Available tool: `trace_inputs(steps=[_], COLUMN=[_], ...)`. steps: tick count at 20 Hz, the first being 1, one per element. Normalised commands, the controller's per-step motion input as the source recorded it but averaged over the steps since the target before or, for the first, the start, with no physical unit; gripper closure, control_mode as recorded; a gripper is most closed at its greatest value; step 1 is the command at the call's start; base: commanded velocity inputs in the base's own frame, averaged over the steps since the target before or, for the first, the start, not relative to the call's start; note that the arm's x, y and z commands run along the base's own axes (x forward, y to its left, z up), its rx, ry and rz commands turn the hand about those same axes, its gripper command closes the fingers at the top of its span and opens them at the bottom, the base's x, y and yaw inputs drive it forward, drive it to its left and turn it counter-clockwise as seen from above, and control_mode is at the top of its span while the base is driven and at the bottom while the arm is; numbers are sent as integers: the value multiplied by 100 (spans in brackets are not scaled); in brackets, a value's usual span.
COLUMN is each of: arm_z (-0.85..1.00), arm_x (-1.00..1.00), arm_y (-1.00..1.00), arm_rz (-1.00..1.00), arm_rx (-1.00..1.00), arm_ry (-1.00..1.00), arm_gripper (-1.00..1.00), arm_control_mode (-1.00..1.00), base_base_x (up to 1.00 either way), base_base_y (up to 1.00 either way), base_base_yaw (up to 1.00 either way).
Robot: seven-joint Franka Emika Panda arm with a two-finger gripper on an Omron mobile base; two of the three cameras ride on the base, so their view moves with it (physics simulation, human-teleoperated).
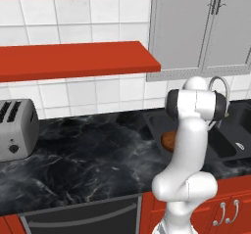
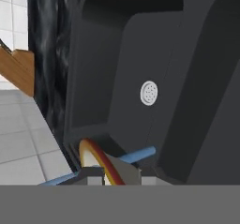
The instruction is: Rinse each bowl for a few seconds and place them down in the sink or on the counter.
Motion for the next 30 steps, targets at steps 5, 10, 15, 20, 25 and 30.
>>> trace_inputs(steps=[5, 10, 15, 20, 25, 30], arm_z=[0, 0, 0, 1, 15, 14], arm_x=[11, -15, -24, -27, -47, -46], arm_y=[-10, 14, 31, 35, 28, 28], arm_rz=[0, 2, 5, 7, 11, 15], arm_rx=[2, 1, 1, 1, 0, 0], arm_ry=[0, -4, -2, 0, -2, 0], arm_gripper=[100, 100, 100, 100, 100, 100], arm_control_mode=[-100, -100, -100, -100, -100, -100], base_base_x=[0, 0, 0, 0, 0, 0], base_base_y=[0, 0, 0, 0, 0, 0], base_base_yaw=[0, 0, 0, 0, 0, 0])
